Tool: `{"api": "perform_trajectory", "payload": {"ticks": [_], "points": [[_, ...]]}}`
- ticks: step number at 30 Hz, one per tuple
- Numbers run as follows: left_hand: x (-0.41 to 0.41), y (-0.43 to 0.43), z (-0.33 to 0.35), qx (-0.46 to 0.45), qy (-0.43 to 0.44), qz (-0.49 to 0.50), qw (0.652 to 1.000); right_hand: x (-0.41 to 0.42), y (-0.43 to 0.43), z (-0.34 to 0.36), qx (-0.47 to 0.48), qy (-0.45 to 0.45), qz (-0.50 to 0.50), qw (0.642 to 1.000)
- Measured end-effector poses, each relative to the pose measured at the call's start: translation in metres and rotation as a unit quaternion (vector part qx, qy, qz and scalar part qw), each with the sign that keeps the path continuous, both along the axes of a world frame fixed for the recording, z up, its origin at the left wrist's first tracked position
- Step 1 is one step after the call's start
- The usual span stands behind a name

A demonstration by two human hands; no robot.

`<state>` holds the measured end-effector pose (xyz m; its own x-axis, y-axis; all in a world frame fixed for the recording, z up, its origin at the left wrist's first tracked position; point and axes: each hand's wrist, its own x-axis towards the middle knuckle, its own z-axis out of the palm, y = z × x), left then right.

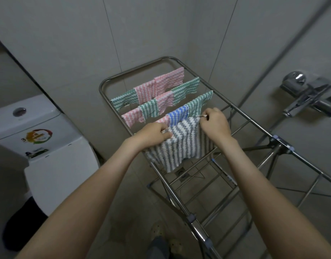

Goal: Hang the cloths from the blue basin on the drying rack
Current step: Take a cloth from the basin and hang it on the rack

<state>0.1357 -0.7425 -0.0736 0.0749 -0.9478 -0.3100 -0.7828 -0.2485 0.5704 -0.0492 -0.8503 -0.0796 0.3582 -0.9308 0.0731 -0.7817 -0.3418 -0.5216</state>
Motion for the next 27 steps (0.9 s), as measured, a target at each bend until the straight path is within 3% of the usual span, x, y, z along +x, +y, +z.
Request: {"api": "perform_trajectory", "payload": {"ticks": [2,5,11,21,27], "points": [[0.001,0.000,0.000,-0.022,-0.006,0.024,0.999,-0.001,-0.001,-0.007,0.038,-0.007,-0.003,0.999],[0.003,0.000,-0.003,-0.054,-0.088,0.030,0.994,0.002,-0.004,-0.016,0.072,-0.017,-0.009,0.997],[0.016,-0.015,-0.017,-0.090,-0.184,0.038,0.978,0.026,-0.021,-0.023,0.072,-0.039,-0.005,0.997],[0.016,-0.032,-0.065,-0.093,-0.141,0.017,0.985,0.036,-0.036,-0.060,0.146,-0.030,0.045,0.988],[0.020,-0.046,-0.081,-0.043,-0.140,-0.005,0.989,0.034,-0.041,-0.076,0.242,-0.022,0.162,0.957]]}}
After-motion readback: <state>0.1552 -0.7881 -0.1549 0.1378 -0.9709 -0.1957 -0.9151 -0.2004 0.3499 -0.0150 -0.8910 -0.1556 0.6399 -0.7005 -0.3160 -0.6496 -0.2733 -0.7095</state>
